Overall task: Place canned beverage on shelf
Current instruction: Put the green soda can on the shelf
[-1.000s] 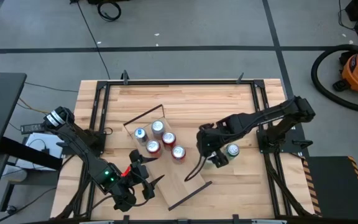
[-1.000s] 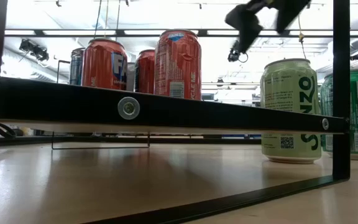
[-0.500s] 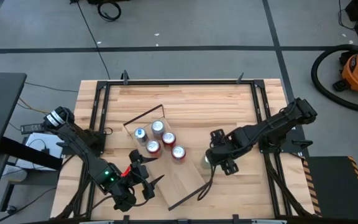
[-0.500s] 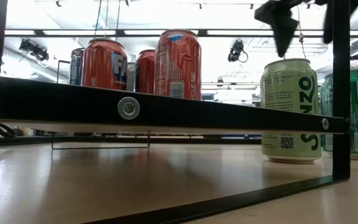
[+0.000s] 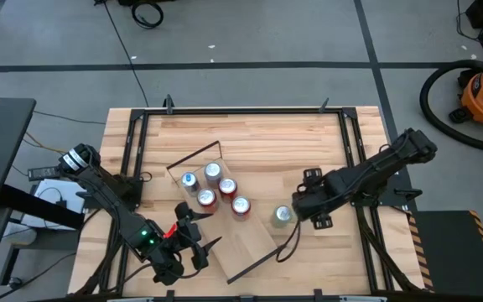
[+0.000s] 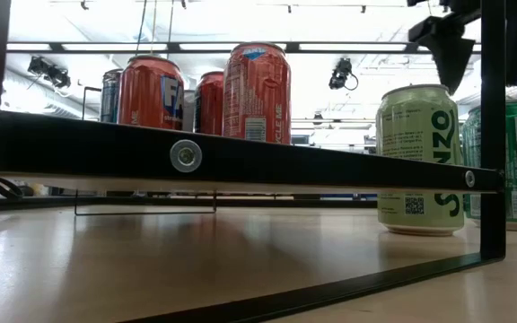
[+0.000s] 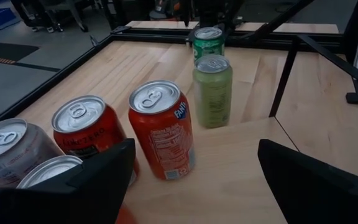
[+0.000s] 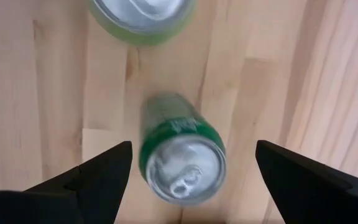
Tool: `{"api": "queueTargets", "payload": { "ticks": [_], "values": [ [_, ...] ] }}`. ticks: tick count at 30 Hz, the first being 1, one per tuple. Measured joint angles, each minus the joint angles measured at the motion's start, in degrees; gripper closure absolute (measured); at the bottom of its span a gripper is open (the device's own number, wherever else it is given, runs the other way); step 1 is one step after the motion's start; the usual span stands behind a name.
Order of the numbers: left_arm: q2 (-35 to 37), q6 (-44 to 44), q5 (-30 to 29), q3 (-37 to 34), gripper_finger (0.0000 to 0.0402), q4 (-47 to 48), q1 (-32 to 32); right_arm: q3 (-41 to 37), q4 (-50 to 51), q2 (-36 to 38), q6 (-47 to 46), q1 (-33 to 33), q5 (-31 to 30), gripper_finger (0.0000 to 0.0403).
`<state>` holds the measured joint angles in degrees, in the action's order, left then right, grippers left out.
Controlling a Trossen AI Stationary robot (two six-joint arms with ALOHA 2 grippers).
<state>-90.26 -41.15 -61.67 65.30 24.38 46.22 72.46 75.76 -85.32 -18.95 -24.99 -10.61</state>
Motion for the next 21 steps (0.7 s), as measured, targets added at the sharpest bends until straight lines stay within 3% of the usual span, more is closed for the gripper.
{"api": "queueTargets", "payload": {
  "ticks": [9,16,21],
  "values": [
    [0.0,0.4,1.2,0.0,0.0051,0.0,-1.3,-9.8,-8.1,10.0,-2.8,0.0,-0.4,0.0049],
    [0.0,0.3,4.9,0.0,0.0051,-0.1,-2.8,-17.0,-12.0,10.5,-4.5,0.0,1.4,0.0024],
    [0.0,0.4,5.7,0.0,0.0051,-0.1,-3.0,-18.0,-13.2,9.1,-4.6,0.1,1.9,0.0012]
  ]
}}
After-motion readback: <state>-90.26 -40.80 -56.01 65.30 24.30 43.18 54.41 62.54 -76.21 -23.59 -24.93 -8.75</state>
